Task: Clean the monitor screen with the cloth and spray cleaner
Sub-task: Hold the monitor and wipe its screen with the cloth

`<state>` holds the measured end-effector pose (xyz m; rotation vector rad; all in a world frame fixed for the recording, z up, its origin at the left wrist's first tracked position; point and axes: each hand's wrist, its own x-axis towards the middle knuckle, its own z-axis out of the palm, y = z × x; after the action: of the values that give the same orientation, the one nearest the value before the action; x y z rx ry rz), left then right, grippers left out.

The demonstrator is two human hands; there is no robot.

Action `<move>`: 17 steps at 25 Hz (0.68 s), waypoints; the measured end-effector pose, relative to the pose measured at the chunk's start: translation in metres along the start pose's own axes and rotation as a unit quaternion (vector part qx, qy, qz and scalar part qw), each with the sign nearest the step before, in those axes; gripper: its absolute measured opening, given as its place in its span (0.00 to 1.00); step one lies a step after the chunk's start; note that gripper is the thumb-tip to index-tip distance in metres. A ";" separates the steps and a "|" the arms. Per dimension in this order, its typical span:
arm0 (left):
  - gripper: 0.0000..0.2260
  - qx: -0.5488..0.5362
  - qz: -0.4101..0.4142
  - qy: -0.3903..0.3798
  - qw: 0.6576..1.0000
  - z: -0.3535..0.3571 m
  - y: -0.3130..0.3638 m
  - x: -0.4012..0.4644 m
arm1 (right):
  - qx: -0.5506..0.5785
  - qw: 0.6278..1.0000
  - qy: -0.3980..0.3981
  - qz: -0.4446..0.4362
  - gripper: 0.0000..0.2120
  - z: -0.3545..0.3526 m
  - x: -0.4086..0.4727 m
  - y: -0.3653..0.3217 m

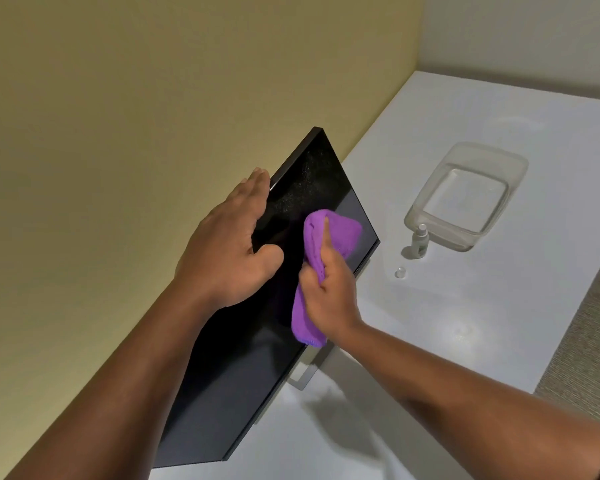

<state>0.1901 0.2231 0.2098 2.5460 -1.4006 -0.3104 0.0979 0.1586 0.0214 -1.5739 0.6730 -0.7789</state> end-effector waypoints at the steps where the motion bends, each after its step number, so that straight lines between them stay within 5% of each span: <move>1: 0.45 -0.009 -0.001 -0.003 1.000 0.000 0.000 0.000 | -0.007 1.000 -0.016 0.006 0.35 -0.005 -0.005 0.006; 6: 0.46 -0.104 -0.022 -0.026 0.994 -0.004 -0.001 0.000 | -0.018 0.998 0.030 0.057 0.34 -0.025 0.033 0.003; 11: 0.46 -0.169 -0.026 -0.008 0.985 -0.004 -0.003 -0.001 | -0.014 0.999 -0.023 -0.044 0.34 -0.011 0.019 -0.008; 17: 0.40 -0.219 -0.025 0.010 0.975 -0.001 -0.003 -0.004 | 0.001 0.994 0.076 0.080 0.28 -0.028 0.053 -0.010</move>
<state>0.1908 0.2286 0.2105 2.2149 -1.1121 -0.5345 0.1075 0.1017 0.0392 -1.4489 0.8976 -0.7842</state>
